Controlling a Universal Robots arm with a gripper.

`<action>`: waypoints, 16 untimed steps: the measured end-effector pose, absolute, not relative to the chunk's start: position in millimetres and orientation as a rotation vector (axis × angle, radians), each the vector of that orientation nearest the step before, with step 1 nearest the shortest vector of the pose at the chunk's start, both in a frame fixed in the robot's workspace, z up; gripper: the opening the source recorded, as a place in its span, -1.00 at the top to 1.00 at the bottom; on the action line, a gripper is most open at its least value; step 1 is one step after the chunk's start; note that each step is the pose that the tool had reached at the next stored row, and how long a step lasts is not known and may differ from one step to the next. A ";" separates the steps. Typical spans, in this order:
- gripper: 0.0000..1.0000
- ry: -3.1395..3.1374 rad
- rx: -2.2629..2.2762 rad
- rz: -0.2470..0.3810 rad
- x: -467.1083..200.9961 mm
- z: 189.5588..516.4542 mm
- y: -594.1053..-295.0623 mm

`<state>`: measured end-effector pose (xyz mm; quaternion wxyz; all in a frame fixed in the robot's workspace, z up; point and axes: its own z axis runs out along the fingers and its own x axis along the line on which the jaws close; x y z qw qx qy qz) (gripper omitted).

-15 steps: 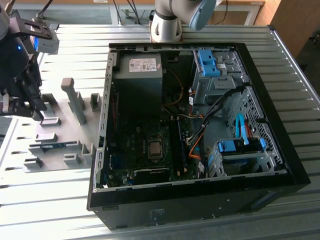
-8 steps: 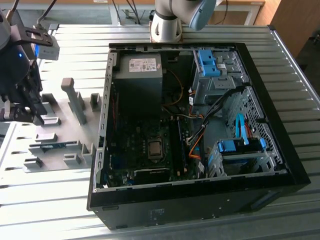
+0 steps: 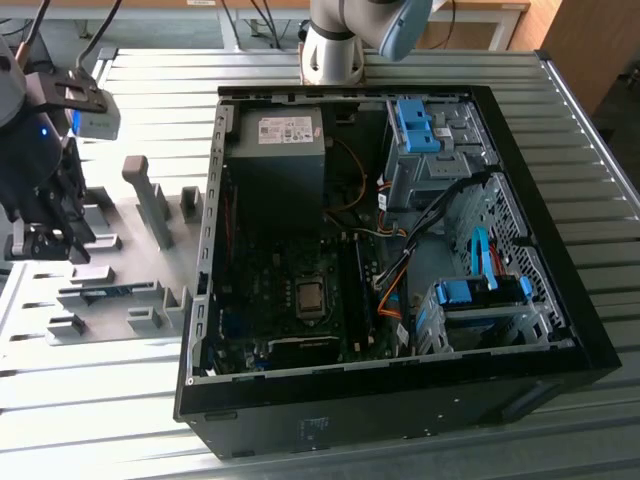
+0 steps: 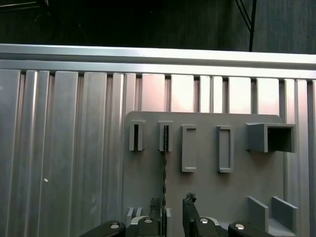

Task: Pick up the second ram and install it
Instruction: 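Pick up the second ram and move it above second insertion slot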

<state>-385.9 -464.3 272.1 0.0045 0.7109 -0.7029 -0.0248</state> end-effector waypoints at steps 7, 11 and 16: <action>0.36 -2.202 2.227 -0.078 -386.6 261.7 -465.0; 0.36 -2.202 2.227 -0.078 -389.1 257.0 -465.6; 0.36 -2.202 2.227 -0.078 -389.9 255.4 -465.7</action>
